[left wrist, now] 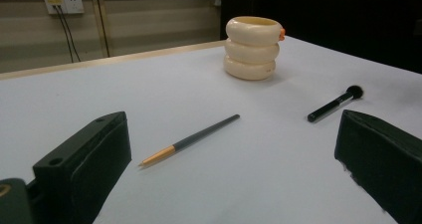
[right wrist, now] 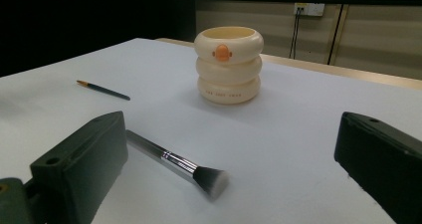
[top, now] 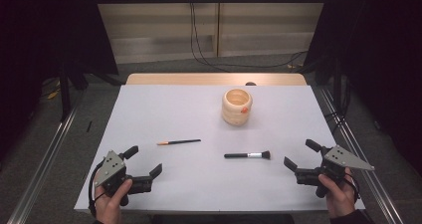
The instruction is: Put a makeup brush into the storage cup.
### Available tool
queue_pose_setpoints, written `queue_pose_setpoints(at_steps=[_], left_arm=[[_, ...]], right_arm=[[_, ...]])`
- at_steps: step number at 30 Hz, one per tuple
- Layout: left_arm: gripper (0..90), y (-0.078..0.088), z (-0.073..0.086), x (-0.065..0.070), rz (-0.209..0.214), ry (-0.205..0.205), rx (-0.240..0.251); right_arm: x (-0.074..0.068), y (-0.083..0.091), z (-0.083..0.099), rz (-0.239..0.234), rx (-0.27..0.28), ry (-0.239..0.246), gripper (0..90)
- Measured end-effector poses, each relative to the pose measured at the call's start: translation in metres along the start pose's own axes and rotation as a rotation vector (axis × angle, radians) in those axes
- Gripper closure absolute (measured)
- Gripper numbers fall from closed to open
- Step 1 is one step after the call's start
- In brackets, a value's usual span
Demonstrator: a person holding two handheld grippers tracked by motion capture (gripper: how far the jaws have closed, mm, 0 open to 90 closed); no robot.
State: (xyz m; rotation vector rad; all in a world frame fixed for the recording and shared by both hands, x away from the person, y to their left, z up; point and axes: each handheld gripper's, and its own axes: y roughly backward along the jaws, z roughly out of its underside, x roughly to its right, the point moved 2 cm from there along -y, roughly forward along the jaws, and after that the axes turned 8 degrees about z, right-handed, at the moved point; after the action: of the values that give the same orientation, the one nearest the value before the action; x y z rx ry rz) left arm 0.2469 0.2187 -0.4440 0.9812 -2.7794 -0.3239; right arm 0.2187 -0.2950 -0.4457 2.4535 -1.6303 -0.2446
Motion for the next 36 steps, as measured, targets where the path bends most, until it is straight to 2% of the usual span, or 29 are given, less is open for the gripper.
queue_pose_setpoints(at_steps=[3,5,9,11,14,15,19,22,24,28,29,32,36], left_arm=[[2.2,-0.003,-0.003,0.0,0.005,-0.007,-0.007],[2.1,-0.005,-0.005,0.0,0.013,-0.032,-0.018],[1.7,-0.008,-0.008,-0.002,0.022,-0.047,-0.022],[1.6,-0.009,-0.009,-0.002,0.024,-0.034,-0.02],[1.5,-0.013,-0.011,-0.004,0.036,-0.035,-0.014],[1.5,-0.014,-0.012,-0.004,0.027,-0.041,-0.022],[1.2,-0.016,-0.016,-0.004,0.029,-0.035,0.0],[1.2,-0.017,-0.018,-0.003,0.039,-0.057,-0.014],[1.2,-0.02,-0.021,-0.002,0.048,-0.059,-0.009],[1.8,-0.026,-0.025,-0.003,0.035,-0.05,-0.026],[1.7,-0.027,-0.026,-0.003,0.051,-0.05,-0.02],[1.4,-0.033,-0.03,-0.004,0.049,-0.063,-0.027],[1.5,-0.042,-0.036,-0.006,0.076,-0.073,-0.027]], right_arm=[[0.0,0.0,0.0,-0.003,0.001,0.0,0.0],[0.0,0.0,0.0,-0.004,0.0,-0.005,0.0],[0.0,0.0,0.0,-0.004,0.002,-0.007,0.0],[0.0,0.0,0.0,-0.007,0.0,-0.003,0.0],[0.0,0.0,0.001,-0.008,-0.005,-0.001,0.0],[0.0,0.0,0.001,-0.013,-0.005,-0.002,0.0],[0.0,0.0,0.0,-0.01,0.002,-0.008,0.0],[0.0,0.0,0.0,-0.012,0.005,-0.009,0.0],[0.0,0.0,0.0,-0.009,0.003,-0.011,0.0],[-0.002,0.0,-0.001,-0.014,0.007,-0.012,0.0],[-0.002,-0.001,-0.001,-0.023,0.007,-0.015,0.0],[-0.002,-0.002,-0.001,-0.021,0.008,-0.012,0.0],[-0.002,-0.003,-0.001,-0.026,0.006,-0.008,0.0]])
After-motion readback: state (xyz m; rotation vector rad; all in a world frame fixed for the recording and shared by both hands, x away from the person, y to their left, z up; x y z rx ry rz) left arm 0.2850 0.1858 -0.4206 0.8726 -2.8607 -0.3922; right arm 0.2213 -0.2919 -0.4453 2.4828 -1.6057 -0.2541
